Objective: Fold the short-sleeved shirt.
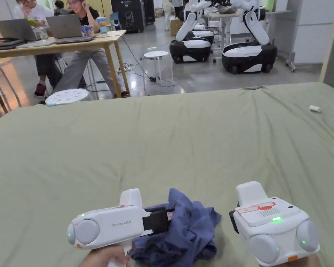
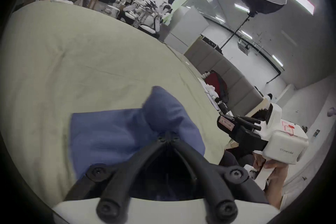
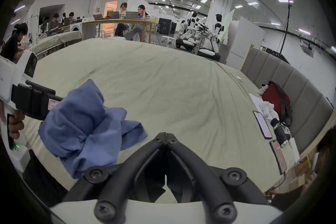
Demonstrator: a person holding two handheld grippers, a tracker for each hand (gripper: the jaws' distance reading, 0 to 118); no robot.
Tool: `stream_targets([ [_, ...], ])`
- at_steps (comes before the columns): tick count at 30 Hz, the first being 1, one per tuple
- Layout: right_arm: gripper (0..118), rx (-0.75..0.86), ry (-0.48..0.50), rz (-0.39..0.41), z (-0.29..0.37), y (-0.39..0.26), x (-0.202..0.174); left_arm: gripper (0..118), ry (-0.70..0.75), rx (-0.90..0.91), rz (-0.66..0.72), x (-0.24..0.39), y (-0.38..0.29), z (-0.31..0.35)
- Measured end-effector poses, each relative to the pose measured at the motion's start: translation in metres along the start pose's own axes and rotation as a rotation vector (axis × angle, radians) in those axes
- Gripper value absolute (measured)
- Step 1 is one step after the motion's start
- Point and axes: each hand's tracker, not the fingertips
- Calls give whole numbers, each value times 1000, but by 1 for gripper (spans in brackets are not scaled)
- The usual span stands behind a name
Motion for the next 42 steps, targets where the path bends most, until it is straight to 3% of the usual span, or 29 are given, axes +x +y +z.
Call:
stream_targets([
  [3, 0, -2, -6, -18, 0, -1, 8, 0, -59, -33, 13, 9, -2, -24],
  [10, 0, -26, -33, -57, -2, -12, 25, 0, -17, -117, 5, 22, -10, -73],
  [18, 0, -38, -44, -70, -1, -16, 29, 0, -48, -94, -36, 33, -2, -54],
  [26, 0, 16, 180, -61, -3, 14, -16, 0, 24, 92, 14, -1, 10, 39],
  [31, 0, -27, 401, -151, -27, 24, -43, 0, 98, 131, 62, -29, -3, 90],
  [33, 0, -67, 408, -148, -42, 20, -52, 0, 130, 125, 72, -37, -10, 103],
  [36, 0, -140, 333, -106, -63, 8, -58, 0, 149, 121, 76, -40, -18, 107],
  [38, 0, -141, 336, -130, -71, -1, -54, 0, 144, 117, 90, -42, -20, 105],
  [39, 0, -138, 339, -137, -72, -3, -51, 2, 139, 115, 97, -44, -22, 103],
  [40, 0, -135, 347, -152, -72, -4, -48, 13, 135, 113, 102, -45, -22, 101],
  [41, 0, -136, 351, -160, -71, -3, -46, 30, 132, 107, 105, -47, -22, 98],
  [42, 0, -137, 354, -159, -70, -2, -45, 58, 128, 99, 109, -48, -22, 94],
])
